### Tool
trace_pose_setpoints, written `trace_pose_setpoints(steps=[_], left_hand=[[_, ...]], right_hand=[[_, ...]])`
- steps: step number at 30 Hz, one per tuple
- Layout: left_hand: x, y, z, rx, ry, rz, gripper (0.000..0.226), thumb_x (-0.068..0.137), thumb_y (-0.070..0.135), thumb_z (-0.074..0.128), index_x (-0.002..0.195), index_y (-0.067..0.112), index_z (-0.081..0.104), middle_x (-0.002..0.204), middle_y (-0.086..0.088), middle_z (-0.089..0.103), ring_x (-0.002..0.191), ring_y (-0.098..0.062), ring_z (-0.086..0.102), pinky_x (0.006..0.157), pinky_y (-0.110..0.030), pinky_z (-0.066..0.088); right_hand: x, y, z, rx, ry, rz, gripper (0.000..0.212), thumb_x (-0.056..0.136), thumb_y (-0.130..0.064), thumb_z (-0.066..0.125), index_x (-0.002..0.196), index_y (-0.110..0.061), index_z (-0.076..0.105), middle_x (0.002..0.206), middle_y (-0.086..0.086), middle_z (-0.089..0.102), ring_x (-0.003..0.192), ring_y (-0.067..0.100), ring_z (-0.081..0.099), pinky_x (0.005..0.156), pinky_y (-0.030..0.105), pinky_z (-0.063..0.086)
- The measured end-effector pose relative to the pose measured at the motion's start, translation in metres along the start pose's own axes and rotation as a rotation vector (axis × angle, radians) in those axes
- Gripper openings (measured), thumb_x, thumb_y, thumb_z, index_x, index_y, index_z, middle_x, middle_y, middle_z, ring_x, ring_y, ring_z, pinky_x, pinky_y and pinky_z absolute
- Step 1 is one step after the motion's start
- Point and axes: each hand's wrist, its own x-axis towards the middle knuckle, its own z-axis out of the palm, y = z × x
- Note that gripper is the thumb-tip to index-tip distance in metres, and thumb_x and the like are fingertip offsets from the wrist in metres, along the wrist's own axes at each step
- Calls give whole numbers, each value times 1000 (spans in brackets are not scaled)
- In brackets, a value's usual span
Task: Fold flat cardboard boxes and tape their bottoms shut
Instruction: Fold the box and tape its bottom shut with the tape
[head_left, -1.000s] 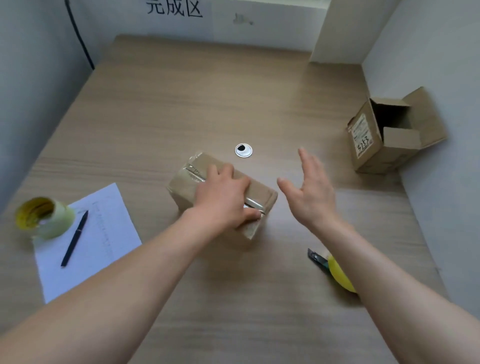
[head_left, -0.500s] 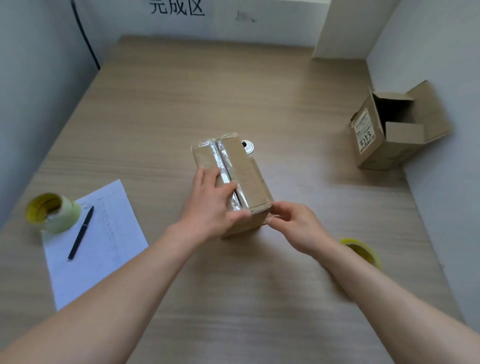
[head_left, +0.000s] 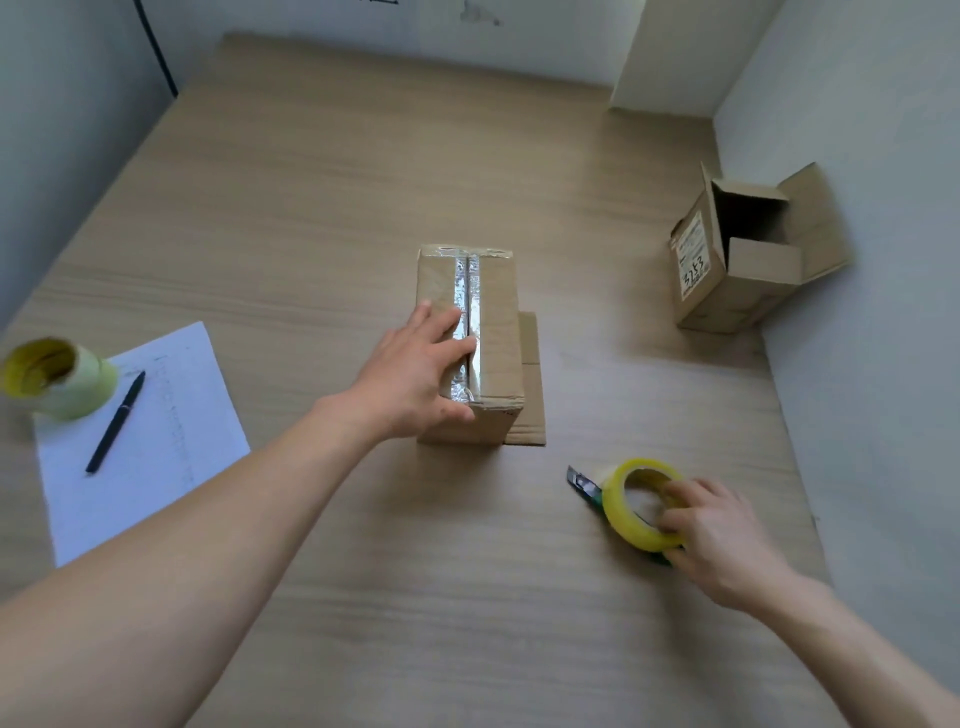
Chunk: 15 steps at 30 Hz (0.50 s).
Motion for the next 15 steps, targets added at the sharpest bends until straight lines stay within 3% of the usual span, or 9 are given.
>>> trace_pose_setpoints(steps=[3,6,8,10,12,13,15], left_hand=[[-2,12,-5,77,-46,-40,90,65,56,80,142,29,42,159,3,17,147,-17,-1,114,-47,18],[-9,37,-9,15,48,-21,88,71,50,80,146,22,42,161,-3,22,150,-26,7,119,-47,15],[-15,62,-11,-207,170,60,68,77,32,81,137,14,55,150,-8,43,143,-27,31,116,-40,27],[-21,87,-12,-423,157,97,51,83,21,77,130,10,62,137,-7,56,124,-17,52,104,-26,39],[-27,106,-15,-582,91,63,42,88,18,71,129,11,63,129,-3,58,92,2,59,81,-9,42],[-28,111,-16,-654,69,33,39,90,16,68,128,10,63,126,-3,57,79,4,57,72,-5,41],[-29,114,-18,-760,42,-10,34,92,13,65,126,9,64,120,-5,57,78,-6,59,65,-6,43]], right_hand=[[2,5,-7,277,95,18,31,74,-28,71,105,-28,74,132,-3,60,131,22,47,101,31,33],[-4,-3,-33,722,144,81,26,67,-32,61,90,-23,70,91,2,69,93,27,61,82,39,44],[-5,-12,-52,1043,179,29,16,68,-29,58,80,-20,63,74,8,61,76,32,56,71,43,41],[-3,-22,-70,1210,216,-80,12,70,-21,55,78,-15,61,72,12,63,71,28,54,69,40,38],[0,-35,-86,1274,224,-180,14,69,-16,53,78,-11,62,71,14,64,69,22,55,66,34,39],[2,-40,-92,1294,216,-217,15,68,-14,52,79,-10,63,70,15,65,68,22,56,63,31,40],[6,-51,-101,1330,198,-273,16,68,-11,52,78,-6,63,68,15,64,66,22,58,61,27,42]])
